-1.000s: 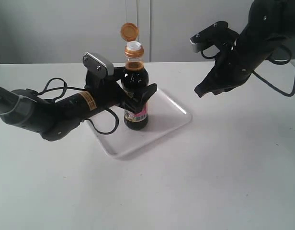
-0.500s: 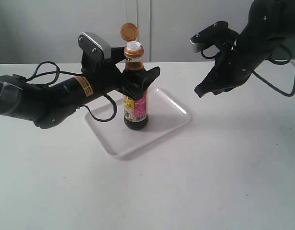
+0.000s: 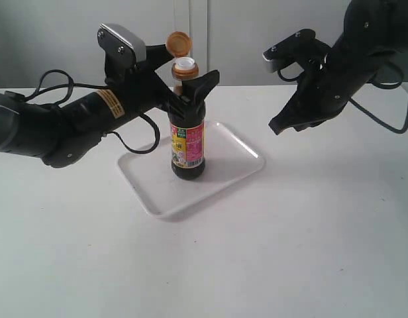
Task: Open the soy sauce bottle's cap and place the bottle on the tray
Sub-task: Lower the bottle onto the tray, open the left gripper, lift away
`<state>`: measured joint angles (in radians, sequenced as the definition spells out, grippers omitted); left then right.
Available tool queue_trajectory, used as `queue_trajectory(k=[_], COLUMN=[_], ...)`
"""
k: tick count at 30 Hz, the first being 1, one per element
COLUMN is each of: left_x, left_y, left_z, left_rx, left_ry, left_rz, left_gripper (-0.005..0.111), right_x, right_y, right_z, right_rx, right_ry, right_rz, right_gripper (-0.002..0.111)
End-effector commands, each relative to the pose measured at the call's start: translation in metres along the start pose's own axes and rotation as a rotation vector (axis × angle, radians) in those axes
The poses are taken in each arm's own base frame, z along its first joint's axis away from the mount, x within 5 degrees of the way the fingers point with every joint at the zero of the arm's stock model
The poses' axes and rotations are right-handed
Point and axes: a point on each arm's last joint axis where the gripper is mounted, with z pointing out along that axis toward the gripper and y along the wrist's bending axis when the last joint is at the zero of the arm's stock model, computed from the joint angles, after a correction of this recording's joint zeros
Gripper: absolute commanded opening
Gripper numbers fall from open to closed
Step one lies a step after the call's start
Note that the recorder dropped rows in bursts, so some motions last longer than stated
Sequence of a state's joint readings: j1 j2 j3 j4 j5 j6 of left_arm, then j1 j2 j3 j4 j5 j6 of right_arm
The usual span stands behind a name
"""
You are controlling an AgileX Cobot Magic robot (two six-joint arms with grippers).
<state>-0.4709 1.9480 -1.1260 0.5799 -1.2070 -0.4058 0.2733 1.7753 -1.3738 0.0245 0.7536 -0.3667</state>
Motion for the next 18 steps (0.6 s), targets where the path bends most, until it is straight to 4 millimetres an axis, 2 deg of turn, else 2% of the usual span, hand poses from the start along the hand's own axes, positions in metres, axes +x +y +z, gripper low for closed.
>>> queue_trajectory(k=[1, 11, 18], left_x=[-0.010, -0.011, -0.029], left_y=[0.003, 0.004, 0.004], left_z=[0.000, 0.000, -0.002], left_rx=[-0.035, -0.043, -0.043], left_ry=[-0.041, -0.046, -0.083], left_rz=[-0.015, -0.020, -0.003], left_gripper=[0.105, 0.105, 0.105], right_x=[0.001, 0.001, 0.001], right_y=[-0.002, -0.002, -0.002], right_z=[0.001, 0.001, 0.001], right_rx=[0.000, 0.000, 0.000], right_ry=[0.000, 0.000, 0.000], right_rz=[0.014, 0.014, 0.014], right_gripper=[0.000, 0.000, 0.000])
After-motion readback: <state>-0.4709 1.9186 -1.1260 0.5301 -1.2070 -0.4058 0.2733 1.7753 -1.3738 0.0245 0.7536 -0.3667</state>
